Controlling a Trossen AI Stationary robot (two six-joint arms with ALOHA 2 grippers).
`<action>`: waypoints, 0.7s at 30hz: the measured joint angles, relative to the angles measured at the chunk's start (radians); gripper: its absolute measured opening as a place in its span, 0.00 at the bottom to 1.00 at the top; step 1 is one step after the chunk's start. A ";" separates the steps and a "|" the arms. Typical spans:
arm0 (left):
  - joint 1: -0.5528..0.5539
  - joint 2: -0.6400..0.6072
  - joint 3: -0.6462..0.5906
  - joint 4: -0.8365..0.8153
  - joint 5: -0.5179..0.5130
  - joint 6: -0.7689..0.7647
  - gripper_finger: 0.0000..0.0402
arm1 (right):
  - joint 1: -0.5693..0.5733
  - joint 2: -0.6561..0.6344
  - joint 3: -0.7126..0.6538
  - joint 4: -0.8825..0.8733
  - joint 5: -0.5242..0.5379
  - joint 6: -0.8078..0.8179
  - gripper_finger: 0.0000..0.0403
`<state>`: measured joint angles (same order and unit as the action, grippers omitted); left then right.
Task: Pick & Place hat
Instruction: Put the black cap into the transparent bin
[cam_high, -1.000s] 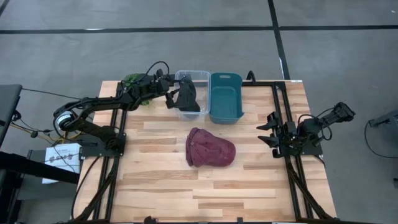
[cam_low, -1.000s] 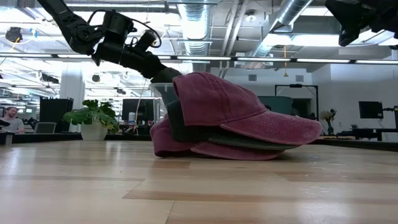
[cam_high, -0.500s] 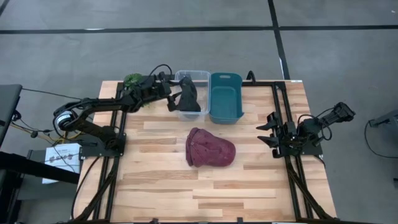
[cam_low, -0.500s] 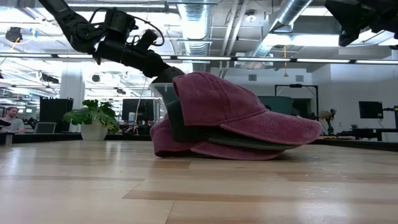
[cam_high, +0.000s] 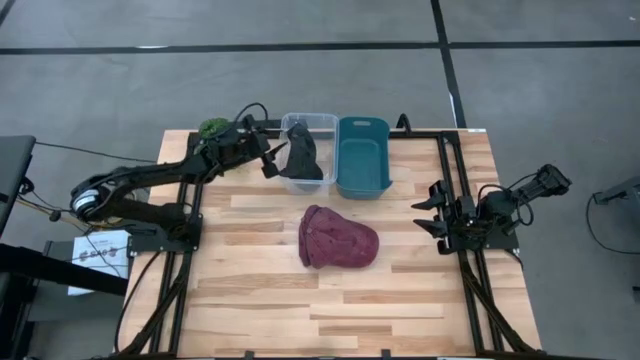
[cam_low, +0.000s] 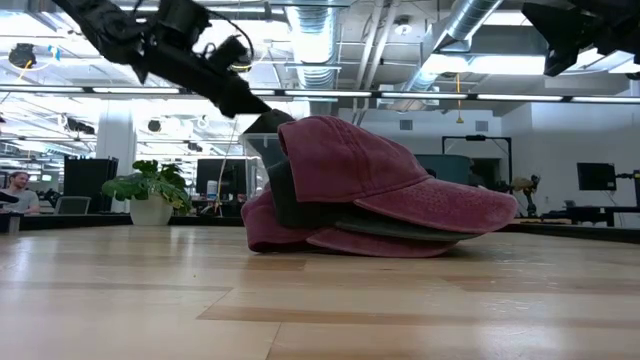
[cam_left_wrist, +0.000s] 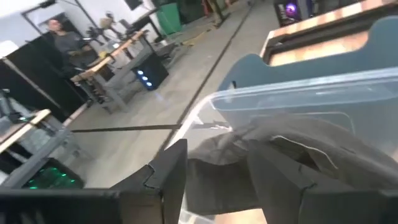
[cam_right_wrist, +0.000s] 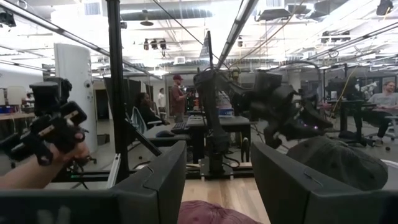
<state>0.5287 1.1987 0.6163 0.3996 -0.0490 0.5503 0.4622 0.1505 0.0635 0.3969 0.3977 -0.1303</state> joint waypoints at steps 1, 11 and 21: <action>-0.006 -0.022 0.000 -0.011 -0.012 0.000 0.41 | 0.000 0.000 0.000 0.000 0.000 0.000 0.42; -0.126 -0.166 -0.009 -0.025 -0.045 -0.139 0.41 | 0.000 0.000 0.000 0.000 0.000 0.000 0.42; -0.391 -0.118 -0.010 -0.079 -0.044 -0.244 0.41 | 0.000 0.000 0.000 -0.005 0.000 0.000 0.42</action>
<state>0.1375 1.0803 0.6064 0.3205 -0.0927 0.3059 0.4622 0.1505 0.0635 0.3922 0.3977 -0.1300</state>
